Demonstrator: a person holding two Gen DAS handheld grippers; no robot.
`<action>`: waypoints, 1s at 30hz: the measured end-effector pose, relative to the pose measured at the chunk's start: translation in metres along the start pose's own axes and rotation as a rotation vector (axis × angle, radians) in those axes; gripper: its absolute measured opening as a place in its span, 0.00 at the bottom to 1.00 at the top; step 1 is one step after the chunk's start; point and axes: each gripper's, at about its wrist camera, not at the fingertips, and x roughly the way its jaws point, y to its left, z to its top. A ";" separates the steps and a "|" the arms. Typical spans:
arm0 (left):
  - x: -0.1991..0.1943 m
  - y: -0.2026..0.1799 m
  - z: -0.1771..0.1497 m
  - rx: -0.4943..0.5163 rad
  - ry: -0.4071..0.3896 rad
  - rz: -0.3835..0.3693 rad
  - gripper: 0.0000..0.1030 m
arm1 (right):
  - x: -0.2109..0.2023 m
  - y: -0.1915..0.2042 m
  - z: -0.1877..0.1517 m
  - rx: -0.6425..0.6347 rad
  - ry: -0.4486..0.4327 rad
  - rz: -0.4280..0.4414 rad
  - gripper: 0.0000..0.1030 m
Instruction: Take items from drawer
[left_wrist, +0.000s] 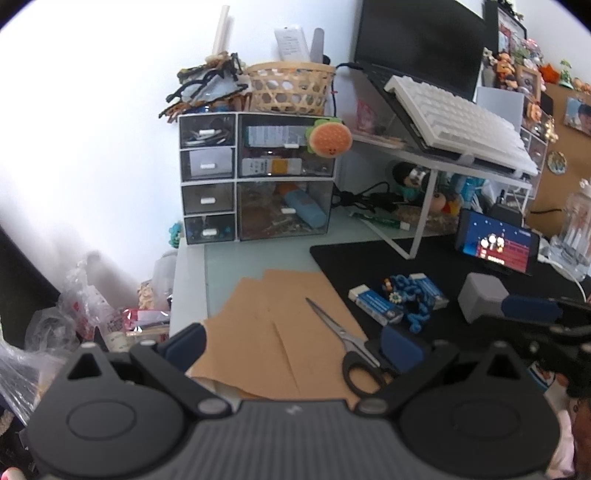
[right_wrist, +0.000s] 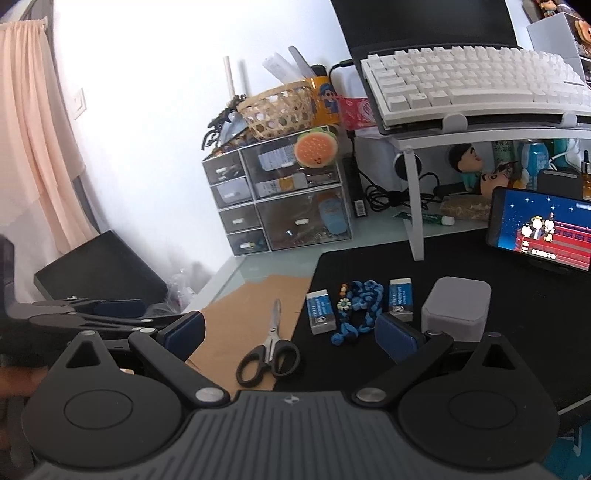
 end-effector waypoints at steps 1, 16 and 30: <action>0.000 0.000 0.000 -0.005 -0.002 0.005 1.00 | 0.000 0.001 0.001 0.000 -0.001 0.003 0.98; 0.001 -0.003 0.003 0.019 0.002 0.026 1.00 | -0.004 -0.002 0.003 -0.001 -0.017 0.002 0.98; 0.008 -0.021 0.019 0.077 0.010 0.025 1.00 | -0.001 -0.002 -0.001 -0.007 -0.022 0.023 0.98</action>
